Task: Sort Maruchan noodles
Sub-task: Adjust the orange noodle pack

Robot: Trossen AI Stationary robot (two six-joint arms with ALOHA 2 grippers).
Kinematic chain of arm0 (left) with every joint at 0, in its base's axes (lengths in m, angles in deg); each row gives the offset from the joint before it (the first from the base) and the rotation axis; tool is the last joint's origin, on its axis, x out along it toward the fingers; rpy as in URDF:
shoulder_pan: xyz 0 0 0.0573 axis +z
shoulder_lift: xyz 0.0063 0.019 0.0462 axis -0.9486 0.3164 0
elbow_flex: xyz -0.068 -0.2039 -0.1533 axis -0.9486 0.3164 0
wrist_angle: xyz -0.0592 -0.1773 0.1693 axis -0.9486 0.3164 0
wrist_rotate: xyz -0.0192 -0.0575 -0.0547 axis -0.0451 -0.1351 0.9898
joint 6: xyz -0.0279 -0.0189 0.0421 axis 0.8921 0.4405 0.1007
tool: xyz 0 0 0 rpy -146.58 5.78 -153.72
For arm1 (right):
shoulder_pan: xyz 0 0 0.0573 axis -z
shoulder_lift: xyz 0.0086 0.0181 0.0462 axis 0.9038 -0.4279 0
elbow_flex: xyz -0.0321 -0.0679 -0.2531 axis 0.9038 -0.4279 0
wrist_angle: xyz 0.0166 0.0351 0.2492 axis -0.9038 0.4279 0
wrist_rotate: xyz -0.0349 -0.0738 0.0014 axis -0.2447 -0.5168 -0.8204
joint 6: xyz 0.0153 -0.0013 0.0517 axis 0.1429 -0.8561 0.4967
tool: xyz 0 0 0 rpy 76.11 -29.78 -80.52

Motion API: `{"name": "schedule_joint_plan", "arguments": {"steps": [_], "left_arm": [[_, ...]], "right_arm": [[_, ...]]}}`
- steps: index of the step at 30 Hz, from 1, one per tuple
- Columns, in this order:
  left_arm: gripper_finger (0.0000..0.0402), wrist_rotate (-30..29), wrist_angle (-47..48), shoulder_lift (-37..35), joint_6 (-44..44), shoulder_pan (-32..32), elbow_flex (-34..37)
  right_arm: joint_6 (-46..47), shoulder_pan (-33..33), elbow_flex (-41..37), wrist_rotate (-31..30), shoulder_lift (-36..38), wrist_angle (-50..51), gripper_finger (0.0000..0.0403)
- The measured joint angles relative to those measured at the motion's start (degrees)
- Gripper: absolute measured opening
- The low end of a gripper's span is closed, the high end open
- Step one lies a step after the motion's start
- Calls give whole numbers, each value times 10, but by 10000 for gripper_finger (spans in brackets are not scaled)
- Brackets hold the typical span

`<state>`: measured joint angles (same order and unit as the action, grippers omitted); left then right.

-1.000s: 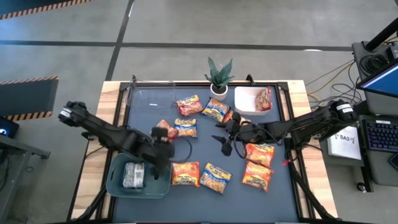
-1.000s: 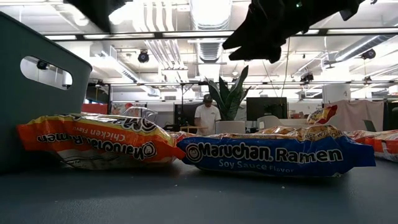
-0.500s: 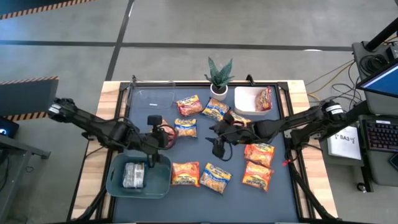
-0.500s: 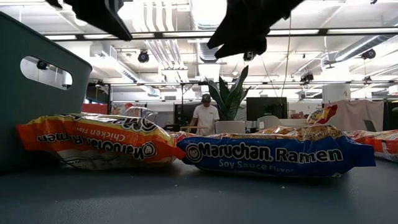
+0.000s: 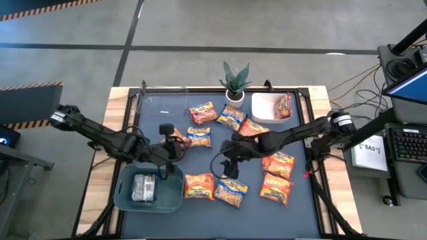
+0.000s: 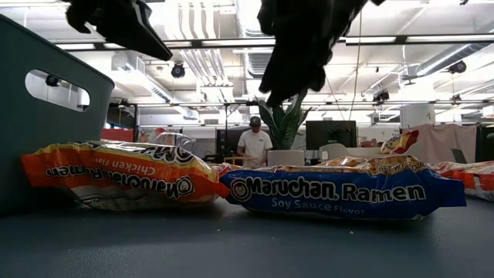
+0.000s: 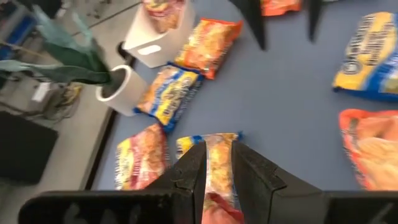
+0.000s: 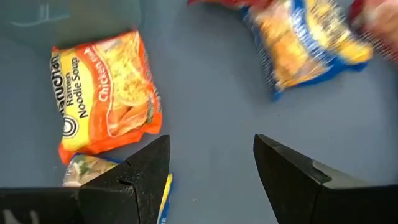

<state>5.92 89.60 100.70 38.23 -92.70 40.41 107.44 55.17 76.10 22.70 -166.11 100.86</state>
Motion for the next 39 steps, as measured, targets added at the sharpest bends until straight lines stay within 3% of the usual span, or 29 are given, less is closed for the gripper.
{"name": "schedule_joint_plan", "arguments": {"steps": [8,31,39], "left_arm": [[56,-16,-1,2,5,0,0],[56,-15,-6,2,35,0,0],[56,-15,-6,2,37,0,0]], "right_arm": [[30,-4,0,25,-72,-42,219],[-31,-1,0,116,-209,-343,219],[-8,9,-1,146,-228,-367,219]]}}
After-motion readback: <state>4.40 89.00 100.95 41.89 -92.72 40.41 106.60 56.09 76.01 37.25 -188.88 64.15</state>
